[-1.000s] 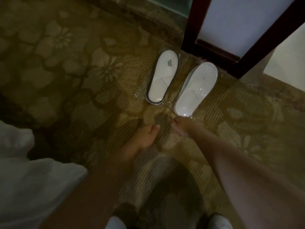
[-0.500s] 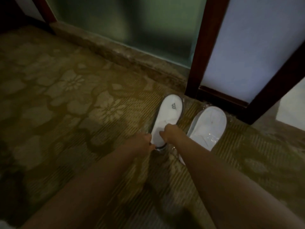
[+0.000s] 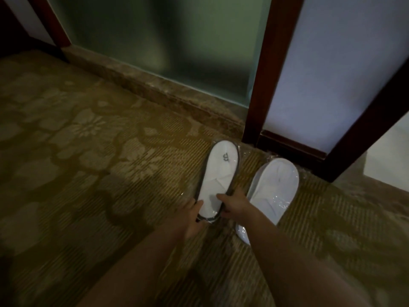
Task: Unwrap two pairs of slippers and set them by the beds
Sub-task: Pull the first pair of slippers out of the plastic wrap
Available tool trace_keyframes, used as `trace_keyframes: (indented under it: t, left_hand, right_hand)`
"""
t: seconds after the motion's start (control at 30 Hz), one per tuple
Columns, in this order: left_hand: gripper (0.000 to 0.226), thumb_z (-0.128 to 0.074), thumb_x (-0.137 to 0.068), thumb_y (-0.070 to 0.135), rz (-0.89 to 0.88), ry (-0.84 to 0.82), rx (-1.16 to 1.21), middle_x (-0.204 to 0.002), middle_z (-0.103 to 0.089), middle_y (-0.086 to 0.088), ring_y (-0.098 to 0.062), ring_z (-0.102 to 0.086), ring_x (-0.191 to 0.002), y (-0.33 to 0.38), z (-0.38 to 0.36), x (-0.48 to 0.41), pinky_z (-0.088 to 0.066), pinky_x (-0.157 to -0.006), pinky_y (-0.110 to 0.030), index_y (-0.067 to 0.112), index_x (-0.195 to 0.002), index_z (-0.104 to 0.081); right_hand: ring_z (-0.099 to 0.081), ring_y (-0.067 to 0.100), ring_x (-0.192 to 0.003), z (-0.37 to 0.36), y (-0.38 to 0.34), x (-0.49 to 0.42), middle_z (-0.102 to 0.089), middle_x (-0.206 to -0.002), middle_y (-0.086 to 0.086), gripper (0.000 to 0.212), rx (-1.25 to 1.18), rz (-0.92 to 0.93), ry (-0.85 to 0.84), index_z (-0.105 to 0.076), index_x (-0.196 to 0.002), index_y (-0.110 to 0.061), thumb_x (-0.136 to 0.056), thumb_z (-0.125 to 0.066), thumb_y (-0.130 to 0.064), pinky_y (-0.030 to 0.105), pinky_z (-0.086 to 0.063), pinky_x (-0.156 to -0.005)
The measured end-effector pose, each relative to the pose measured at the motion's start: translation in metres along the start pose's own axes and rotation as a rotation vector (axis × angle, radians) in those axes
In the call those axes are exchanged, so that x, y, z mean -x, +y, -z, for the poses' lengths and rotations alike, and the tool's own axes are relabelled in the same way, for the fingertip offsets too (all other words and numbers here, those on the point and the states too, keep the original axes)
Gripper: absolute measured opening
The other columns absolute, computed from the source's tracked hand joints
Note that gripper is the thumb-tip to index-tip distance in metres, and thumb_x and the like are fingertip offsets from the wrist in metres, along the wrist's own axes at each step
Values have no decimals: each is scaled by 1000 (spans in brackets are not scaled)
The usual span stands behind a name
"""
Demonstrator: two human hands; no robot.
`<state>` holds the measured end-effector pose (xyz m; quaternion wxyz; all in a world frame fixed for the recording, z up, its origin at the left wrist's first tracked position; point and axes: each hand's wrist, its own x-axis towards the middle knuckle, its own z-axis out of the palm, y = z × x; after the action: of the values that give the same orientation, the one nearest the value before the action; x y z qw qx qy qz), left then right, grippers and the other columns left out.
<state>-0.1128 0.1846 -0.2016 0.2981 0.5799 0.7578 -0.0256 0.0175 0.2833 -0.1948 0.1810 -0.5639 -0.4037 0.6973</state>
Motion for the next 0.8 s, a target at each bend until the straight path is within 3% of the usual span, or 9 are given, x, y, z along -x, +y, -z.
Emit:
trace_keyframes:
  t: [0.1,0.2,0.3,0.37,0.43,0.53,0.63,0.7,0.8]
  left_hand:
    - [62,-40,-96,36,27,-29,244,-159,-16,-7,-24,-19,-145,6,0,3,-19,-119,-44,18,-151,-15]
    - [49,-39,-98,18,9,-28,496,-153,-33,-10,-23,-37,-136,2,7,12,-31,-114,-38,12,-146,-28]
    - [36,-36,-98,14,-25,72,529,-132,-54,-9,-17,-53,-112,-4,22,21,-44,-88,-26,13,-132,-45]
    - [31,-38,-97,16,11,133,587,-120,-60,-8,-17,-54,-103,-6,31,22,-43,-77,-24,13,-123,-53]
    - [23,-40,-95,16,64,142,647,-108,-62,-12,-25,-58,-99,-8,38,21,-44,-80,-28,13,-109,-59]
    - [13,-44,-94,18,90,113,718,-88,-61,-15,-24,-58,-84,-6,49,26,-44,-79,-33,16,-87,-55]
    - [21,-45,-95,28,113,136,727,-73,-59,-7,-20,-57,-70,3,62,29,-48,-76,-35,13,-84,-55]
    - [26,-48,-93,34,156,225,675,-84,-63,-8,-20,-58,-78,9,72,32,-49,-80,-36,10,-94,-57]
    - [62,-63,-83,39,227,516,584,-134,-47,-15,-28,-47,-120,12,87,37,-42,-102,-43,8,-132,-40]
  right_hand:
    - [-57,37,-115,-2,4,3,-54,-133,20,56,44,19,-7,-42,-133,0,-84,-67,-10,32,-53,-61]
    - [-62,39,-102,1,5,3,-62,-118,23,54,54,-7,8,-48,-128,5,-82,-70,-12,45,-56,-80]
    - [-54,23,-54,1,-1,10,-55,-69,13,36,70,-70,17,-55,-104,6,-83,-69,-19,25,-44,-42]
    - [-45,17,-43,-2,-3,16,-48,-60,8,24,64,-77,40,-54,-88,0,-83,-67,-19,14,-33,-32]
    - [-45,17,-45,-2,-4,23,-48,-61,8,21,63,-91,39,-52,-77,-5,-85,-65,-18,11,-32,-30]
    - [-46,18,-53,-1,-15,36,-49,-65,8,19,108,-99,-10,-52,-81,-6,-87,-63,-20,21,-38,-40]
    - [-43,17,-51,1,-29,51,-47,-60,7,19,145,-55,-54,-54,-76,-6,-87,-63,-19,24,-36,-44]
    - [-41,14,-47,2,-37,60,-46,-56,4,20,133,-18,-111,-55,-72,-8,-88,-62,-17,22,-34,-41]
    - [-53,9,-50,4,-50,77,-58,-65,1,8,113,27,-231,-62,-88,-7,-89,-61,-15,18,-42,-39]
